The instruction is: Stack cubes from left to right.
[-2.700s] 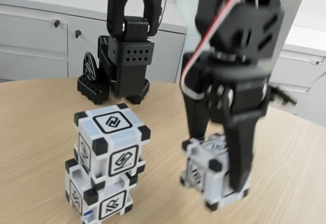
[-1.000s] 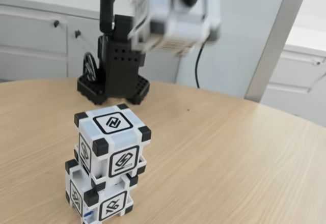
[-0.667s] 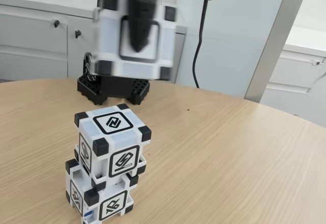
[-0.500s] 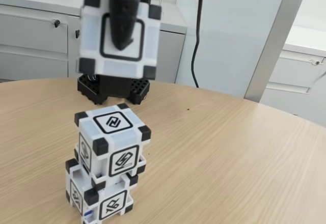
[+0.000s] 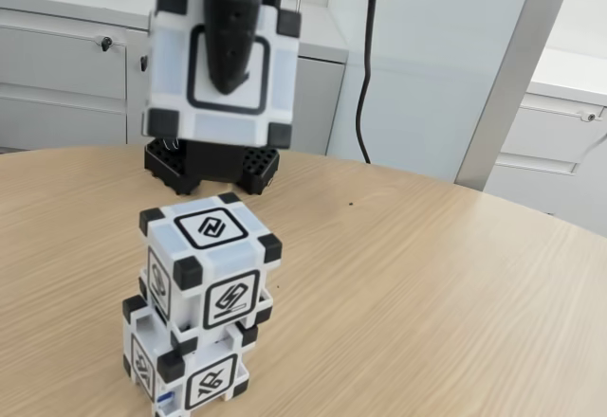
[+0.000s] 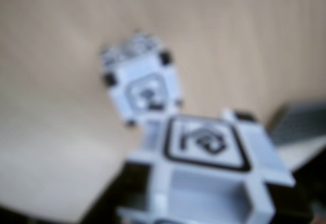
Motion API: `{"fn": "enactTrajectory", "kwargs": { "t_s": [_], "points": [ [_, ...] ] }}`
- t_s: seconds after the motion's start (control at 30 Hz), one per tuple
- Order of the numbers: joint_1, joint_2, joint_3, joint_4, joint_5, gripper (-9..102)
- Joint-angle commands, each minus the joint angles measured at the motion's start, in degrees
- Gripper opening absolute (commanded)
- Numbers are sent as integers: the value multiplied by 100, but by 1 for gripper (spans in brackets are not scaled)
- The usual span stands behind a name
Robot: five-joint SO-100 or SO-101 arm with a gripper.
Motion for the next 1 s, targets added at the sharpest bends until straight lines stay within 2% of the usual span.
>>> {"fn": "enactTrajectory", "kwargs": {
  "t_s": [0.0,0.47,0.67,0.97],
  "points": [
    [53,-9,-176,0,-35,20],
    [-18,0,457,-26,-88,20],
    [53,-202,466,-615,35,20],
    [26,-659,457,-571,-123,20]
  ]
}}
